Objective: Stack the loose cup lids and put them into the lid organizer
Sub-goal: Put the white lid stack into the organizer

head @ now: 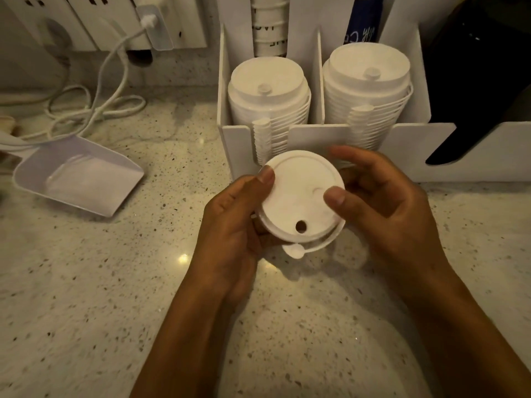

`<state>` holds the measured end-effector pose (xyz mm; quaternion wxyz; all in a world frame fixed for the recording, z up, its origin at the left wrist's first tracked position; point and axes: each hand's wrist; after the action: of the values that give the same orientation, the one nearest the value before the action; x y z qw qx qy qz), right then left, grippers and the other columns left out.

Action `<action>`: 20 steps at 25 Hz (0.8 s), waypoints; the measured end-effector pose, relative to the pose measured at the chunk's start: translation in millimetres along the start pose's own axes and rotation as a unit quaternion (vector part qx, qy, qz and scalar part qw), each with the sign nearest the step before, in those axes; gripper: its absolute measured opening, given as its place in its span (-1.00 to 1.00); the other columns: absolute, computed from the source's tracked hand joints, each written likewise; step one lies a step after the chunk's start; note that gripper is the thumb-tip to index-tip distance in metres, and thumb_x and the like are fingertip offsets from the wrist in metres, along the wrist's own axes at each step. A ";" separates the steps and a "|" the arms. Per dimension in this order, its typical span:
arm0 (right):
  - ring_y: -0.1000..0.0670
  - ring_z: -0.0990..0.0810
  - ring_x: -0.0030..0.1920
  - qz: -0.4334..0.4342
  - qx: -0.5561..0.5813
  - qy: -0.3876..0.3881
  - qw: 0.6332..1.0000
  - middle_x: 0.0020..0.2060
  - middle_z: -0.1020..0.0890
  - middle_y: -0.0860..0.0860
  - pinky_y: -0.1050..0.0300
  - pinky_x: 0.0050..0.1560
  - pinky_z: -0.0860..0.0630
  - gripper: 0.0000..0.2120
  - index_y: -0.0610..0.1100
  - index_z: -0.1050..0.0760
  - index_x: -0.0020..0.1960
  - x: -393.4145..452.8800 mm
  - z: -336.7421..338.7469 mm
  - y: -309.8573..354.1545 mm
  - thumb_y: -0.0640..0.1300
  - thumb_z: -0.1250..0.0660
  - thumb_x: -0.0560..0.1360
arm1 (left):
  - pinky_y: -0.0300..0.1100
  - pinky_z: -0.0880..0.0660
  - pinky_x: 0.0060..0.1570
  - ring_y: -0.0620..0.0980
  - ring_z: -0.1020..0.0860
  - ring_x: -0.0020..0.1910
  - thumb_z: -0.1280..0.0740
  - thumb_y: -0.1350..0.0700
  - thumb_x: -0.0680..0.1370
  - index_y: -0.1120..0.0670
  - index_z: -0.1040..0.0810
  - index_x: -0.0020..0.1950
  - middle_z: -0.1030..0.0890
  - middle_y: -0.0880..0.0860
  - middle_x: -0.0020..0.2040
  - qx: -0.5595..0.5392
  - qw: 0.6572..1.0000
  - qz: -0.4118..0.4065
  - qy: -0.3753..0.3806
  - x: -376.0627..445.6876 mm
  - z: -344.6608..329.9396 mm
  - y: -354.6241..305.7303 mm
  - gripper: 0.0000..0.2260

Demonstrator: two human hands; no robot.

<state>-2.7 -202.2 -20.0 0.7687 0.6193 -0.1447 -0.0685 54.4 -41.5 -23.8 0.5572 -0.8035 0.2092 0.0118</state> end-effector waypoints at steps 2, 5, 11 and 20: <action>0.16 -0.56 0.17 0.032 -0.079 0.025 0.996 0.16 -0.58 0.25 0.32 -0.04 -0.58 -0.36 0.13 -0.42 0.34 -4.3 -3.5 1.5 0.20 -0.51 0.32 | 0.21 -0.60 -0.03 0.28 -0.63 0.11 -0.38 -0.04 0.43 0.29 -0.57 0.11 -0.68 0.23 0.10 0.008 1.000 -0.009 -0.017 0.8 1.0 -1.7 -0.56; 0.28 -0.43 0.26 0.076 -0.177 0.029 0.981 0.27 -0.44 0.30 0.46 0.09 -0.46 -0.18 0.17 -0.30 0.39 -13.0 -6.9 6.2 0.32 -0.51 0.22 | 0.17 -0.60 0.02 0.23 -0.65 0.09 -0.42 -0.06 0.37 0.13 -0.67 -0.04 -0.71 0.18 0.02 0.022 1.000 -0.018 -0.010 -1.6 -2.5 -2.6 -0.70; 0.39 -0.11 0.42 -0.026 -0.233 0.084 0.968 0.41 -0.13 0.45 0.59 0.31 0.10 0.00 0.37 -0.03 0.42 -7.7 -4.1 33.3 0.60 -0.28 0.07 | -0.11 -0.66 -0.08 0.01 -0.70 -0.03 -0.51 -0.08 0.26 -0.07 -0.73 -0.10 -0.74 0.06 -0.03 -0.003 0.998 -0.043 0.044 -7.6 -13.0 -2.0 -0.75; 0.28 -0.42 0.13 0.032 -0.368 0.030 0.929 0.13 -0.41 0.42 0.32 0.10 -0.43 -0.16 0.30 -0.26 0.30 23.7 35.6 107.4 0.52 -0.40 0.11 | -0.34 -0.56 -0.13 -0.06 -0.67 -0.07 -0.20 -0.13 0.54 -0.05 -0.66 -0.07 -0.71 -0.08 -0.13 0.214 0.952 -0.220 -0.004 -10.7 -20.9 1.4 -0.72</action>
<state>1.0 -218.1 94.4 0.9482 0.2900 -0.1065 -0.0735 39.7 -57.3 -14.4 0.7060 -0.6911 0.0225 -0.1529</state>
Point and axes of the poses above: each hand's wrist, its own x-axis towards the middle knuckle, its own z-axis out of the back of the hand, y = z × x
